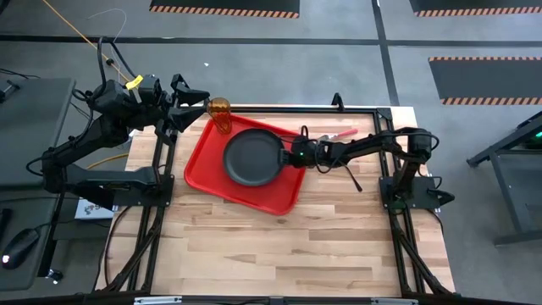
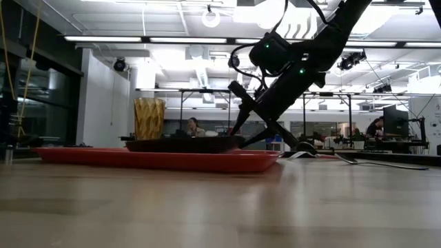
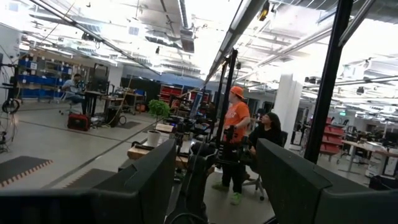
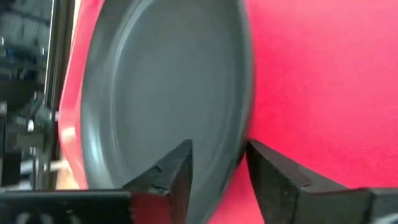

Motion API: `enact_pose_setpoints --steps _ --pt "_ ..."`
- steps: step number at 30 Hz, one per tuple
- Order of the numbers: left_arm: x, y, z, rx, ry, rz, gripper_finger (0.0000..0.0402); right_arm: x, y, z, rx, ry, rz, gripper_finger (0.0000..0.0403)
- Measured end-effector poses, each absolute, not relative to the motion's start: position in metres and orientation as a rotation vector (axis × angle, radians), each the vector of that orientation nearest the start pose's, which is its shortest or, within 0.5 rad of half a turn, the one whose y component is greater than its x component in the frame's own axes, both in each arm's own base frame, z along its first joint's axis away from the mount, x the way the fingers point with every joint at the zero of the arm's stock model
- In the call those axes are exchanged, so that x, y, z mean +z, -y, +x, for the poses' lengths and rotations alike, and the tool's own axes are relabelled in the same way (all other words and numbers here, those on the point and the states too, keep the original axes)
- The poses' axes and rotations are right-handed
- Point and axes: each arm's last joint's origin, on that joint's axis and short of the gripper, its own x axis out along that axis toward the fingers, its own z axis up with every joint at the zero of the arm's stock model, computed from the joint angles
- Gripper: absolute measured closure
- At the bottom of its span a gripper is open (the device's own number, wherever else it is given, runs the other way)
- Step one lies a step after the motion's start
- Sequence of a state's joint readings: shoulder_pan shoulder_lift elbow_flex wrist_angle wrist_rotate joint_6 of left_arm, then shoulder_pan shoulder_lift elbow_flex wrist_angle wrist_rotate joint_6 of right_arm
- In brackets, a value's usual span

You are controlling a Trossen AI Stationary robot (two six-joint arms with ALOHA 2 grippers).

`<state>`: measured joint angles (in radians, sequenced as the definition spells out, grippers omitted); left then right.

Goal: Pick and place plate/cup/fork/spoon on tray
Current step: Put the black plate on the red serving tray, then put the black spoon on the red serving tray

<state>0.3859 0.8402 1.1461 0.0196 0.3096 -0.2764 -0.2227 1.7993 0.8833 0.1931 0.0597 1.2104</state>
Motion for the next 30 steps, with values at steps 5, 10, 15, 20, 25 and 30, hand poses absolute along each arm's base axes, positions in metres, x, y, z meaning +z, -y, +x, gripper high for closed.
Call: enact_pose_setpoints --steps 5,10,15,20,25,30 --pt "0.462 -0.048 0.142 0.032 0.314 -0.163 0.0188 0.144 0.077 0.334 -0.679 -0.529 1.157 0.024" --pt "0.462 -0.048 0.142 0.032 0.313 -0.163 0.0188 0.161 0.077 0.323 -0.674 -0.571 1.066 0.0242" --pt "0.462 -0.048 0.142 0.032 0.313 -0.163 0.0188 0.184 0.072 0.293 -0.761 -0.714 0.921 0.0242" --pt "0.461 -0.048 0.142 0.032 0.312 -0.164 0.0188 0.194 0.066 0.247 -0.935 -1.008 0.783 0.0242" --pt "0.46 -0.05 0.146 0.036 0.302 -0.169 0.0188 0.184 0.065 0.215 -1.042 -1.295 0.704 0.0243" --pt "0.458 -0.052 0.151 0.04 0.289 -0.181 0.0188 0.16 0.058 0.198 -0.933 -1.415 0.722 0.0243"
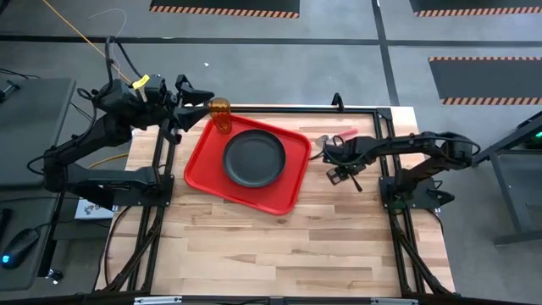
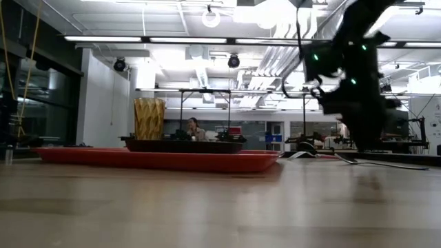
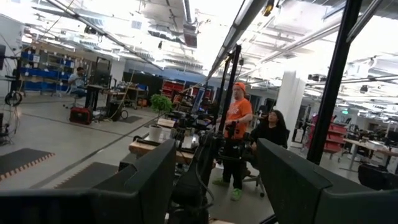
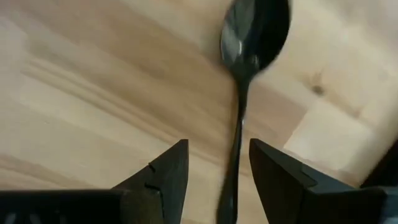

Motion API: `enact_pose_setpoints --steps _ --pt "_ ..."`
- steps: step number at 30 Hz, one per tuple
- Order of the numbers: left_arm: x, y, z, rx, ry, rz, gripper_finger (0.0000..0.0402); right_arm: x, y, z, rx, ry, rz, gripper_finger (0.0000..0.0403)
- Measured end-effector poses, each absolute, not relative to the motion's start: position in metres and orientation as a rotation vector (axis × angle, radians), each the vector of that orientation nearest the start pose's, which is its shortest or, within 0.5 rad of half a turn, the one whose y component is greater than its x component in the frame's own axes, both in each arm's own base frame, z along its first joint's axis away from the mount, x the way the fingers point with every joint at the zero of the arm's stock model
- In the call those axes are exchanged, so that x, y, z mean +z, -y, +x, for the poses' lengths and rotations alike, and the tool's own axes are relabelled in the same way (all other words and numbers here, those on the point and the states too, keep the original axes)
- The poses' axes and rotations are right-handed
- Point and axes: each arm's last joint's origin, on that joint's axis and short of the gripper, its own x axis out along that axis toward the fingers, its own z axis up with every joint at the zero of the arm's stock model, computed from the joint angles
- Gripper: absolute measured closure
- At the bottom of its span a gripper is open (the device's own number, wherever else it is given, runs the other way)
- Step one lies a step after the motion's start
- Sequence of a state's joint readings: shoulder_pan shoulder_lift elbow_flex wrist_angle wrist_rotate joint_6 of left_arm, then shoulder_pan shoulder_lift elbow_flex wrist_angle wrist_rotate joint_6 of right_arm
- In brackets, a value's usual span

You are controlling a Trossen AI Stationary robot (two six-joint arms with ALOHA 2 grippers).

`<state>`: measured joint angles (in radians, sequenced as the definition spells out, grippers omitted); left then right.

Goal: Pick and place plate/cup/fork/spoon on tray
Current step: Put the black spoon on the red serving tray

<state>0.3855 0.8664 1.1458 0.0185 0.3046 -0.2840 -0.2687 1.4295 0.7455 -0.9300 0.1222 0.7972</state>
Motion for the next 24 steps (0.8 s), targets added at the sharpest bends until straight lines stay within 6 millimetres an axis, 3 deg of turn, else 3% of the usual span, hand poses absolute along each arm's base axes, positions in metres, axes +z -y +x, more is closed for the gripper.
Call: enact_pose_setpoints --steps 6,15,19,24 --pt "0.455 -0.054 0.157 0.042 0.271 -0.19 0.0188 0.138 0.054 0.186 -0.915 -1.397 0.758 0.0243" --pt "0.451 -0.058 0.165 0.046 0.248 -0.199 0.0188 0.131 0.053 0.183 -0.904 -1.388 0.748 0.0251" --pt "0.451 -0.058 0.165 0.046 0.248 -0.199 0.0188 0.131 0.053 0.183 -0.89 -1.388 0.743 0.0287" --pt "0.451 -0.058 0.165 0.046 0.248 -0.199 0.0188 0.131 0.053 0.184 -0.893 -1.376 0.774 0.0367"
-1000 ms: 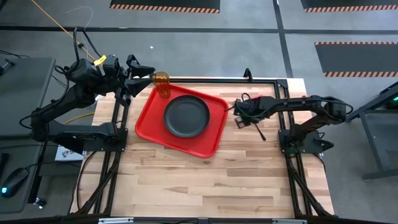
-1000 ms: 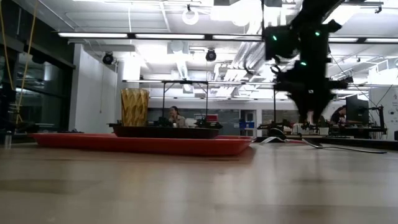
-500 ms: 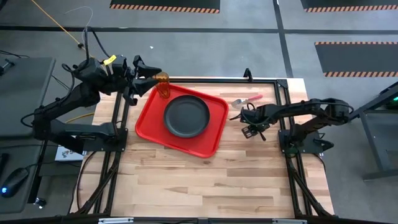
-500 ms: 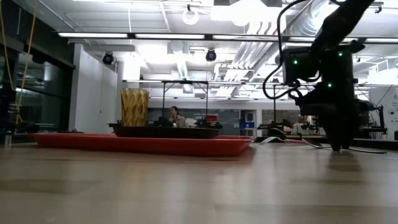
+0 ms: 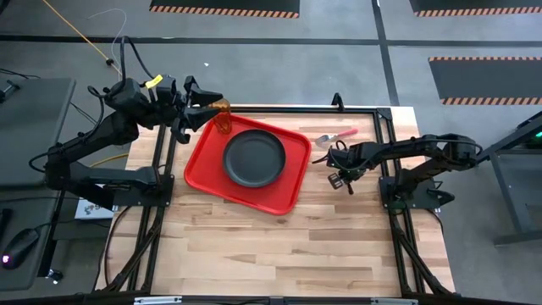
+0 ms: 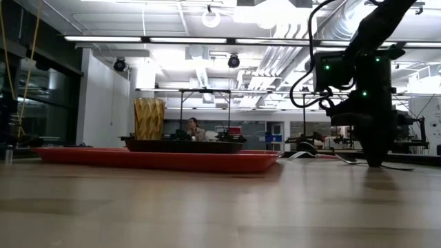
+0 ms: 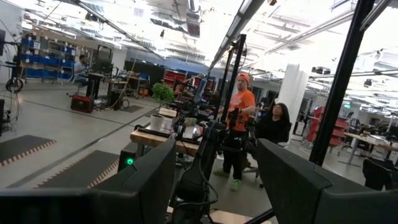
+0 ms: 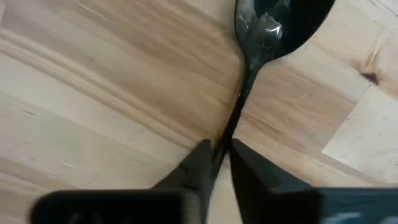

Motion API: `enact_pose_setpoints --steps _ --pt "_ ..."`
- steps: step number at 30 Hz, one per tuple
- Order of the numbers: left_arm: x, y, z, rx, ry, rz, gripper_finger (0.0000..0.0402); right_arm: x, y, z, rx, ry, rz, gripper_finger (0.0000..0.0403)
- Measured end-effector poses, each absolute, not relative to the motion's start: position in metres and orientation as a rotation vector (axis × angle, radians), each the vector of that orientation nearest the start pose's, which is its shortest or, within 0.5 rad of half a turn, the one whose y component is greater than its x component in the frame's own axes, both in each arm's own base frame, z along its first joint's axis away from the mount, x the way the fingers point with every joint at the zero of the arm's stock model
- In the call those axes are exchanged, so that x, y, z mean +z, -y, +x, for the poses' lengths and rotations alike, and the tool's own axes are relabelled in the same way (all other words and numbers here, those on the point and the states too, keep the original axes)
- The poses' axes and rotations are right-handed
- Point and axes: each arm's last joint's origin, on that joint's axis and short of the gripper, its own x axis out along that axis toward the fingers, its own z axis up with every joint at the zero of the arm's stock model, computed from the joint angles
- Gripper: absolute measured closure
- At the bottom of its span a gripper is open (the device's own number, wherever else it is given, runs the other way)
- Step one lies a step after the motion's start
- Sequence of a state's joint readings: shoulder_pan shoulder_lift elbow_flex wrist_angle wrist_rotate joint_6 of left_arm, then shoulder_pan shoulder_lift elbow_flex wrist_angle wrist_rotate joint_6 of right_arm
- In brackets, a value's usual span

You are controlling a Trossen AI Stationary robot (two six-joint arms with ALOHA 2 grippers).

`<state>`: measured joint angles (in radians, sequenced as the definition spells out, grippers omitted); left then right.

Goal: Pick and place plate/cup/fork/spoon on tray
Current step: Put the black spoon on the red serving tray

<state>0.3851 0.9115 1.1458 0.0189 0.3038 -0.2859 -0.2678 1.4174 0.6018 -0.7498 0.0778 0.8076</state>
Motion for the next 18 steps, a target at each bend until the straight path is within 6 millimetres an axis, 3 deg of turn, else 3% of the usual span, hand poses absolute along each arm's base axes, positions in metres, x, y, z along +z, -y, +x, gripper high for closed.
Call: enact_pose_setpoints --steps 3,12,18 --pt "0.451 -0.058 0.165 0.046 0.247 -0.199 0.0188 0.131 0.053 0.185 -0.886 -1.368 0.78 0.0394" --pt "0.451 -0.058 0.165 0.046 0.247 -0.2 0.0188 0.137 0.052 0.184 -0.893 -1.318 0.81 0.0399" --pt "0.451 -0.058 0.165 0.046 0.249 -0.199 0.0188 0.153 0.052 0.179 -0.913 -1.202 0.84 0.0401"
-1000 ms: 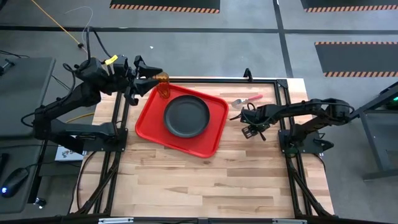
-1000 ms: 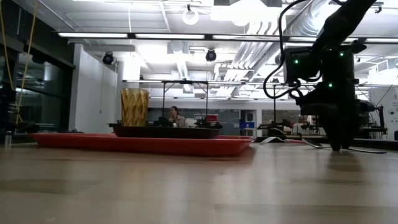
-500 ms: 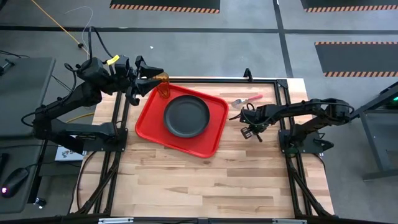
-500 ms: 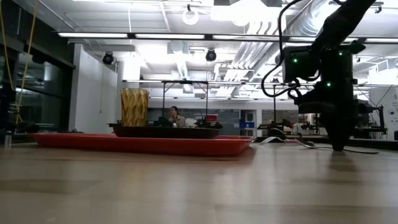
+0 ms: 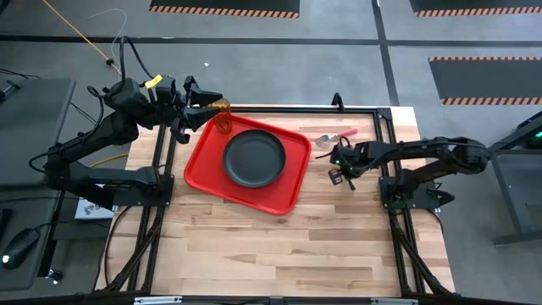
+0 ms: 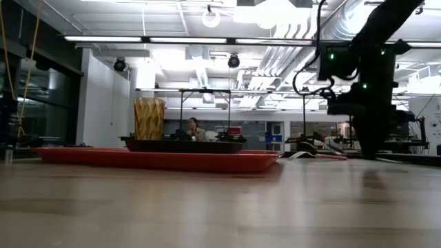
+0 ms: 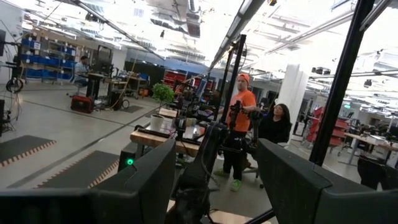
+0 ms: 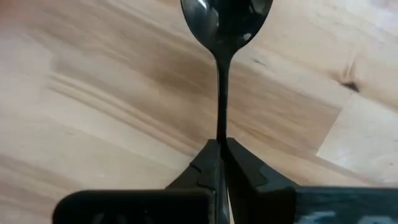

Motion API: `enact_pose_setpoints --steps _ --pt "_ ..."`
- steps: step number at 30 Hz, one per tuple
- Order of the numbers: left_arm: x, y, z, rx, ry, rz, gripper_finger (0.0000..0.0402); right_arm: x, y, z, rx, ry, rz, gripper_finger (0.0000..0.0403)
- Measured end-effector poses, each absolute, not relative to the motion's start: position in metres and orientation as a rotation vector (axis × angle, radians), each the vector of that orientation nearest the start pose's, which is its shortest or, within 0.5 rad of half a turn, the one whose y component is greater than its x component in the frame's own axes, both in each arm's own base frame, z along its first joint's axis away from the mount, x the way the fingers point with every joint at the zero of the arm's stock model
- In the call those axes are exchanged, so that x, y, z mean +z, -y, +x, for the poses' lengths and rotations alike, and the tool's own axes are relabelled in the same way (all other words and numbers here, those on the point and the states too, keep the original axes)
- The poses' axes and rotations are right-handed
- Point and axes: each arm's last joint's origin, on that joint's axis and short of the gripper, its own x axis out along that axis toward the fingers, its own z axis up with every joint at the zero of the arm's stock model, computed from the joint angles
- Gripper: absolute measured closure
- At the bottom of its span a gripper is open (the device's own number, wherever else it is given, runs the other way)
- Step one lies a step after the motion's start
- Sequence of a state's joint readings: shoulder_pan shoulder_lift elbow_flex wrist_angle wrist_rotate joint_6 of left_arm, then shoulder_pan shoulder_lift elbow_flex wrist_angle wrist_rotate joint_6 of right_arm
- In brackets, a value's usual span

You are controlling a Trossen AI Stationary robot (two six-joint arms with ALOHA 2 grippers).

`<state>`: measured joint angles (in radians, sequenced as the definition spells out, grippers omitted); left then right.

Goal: Pick and place plate/cup/fork/spoon on tray
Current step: Put the black spoon on the red serving tray

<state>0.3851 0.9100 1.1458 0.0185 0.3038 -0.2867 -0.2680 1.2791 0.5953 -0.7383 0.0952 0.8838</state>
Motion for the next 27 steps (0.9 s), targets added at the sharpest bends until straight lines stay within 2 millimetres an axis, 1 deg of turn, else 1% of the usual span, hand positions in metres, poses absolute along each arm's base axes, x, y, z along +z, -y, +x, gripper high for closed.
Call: enact_pose_setpoints --steps 7,12,20,27 --pt "0.452 -0.058 0.165 0.046 0.249 -0.198 0.0188 0.178 0.05 0.173 -0.886 -1.007 0.905 0.0402" --pt "0.452 -0.058 0.165 0.046 0.249 -0.199 0.0188 0.192 0.05 0.172 -0.856 -0.87 0.966 0.0402" --pt "0.451 -0.058 0.165 0.046 0.249 -0.198 0.0188 0.204 0.045 0.187 -0.772 -0.676 1.033 0.0403" --pt "0.451 -0.058 0.165 0.046 0.249 -0.198 0.0188 0.208 0.033 0.194 -0.764 -0.58 1.049 0.0403"
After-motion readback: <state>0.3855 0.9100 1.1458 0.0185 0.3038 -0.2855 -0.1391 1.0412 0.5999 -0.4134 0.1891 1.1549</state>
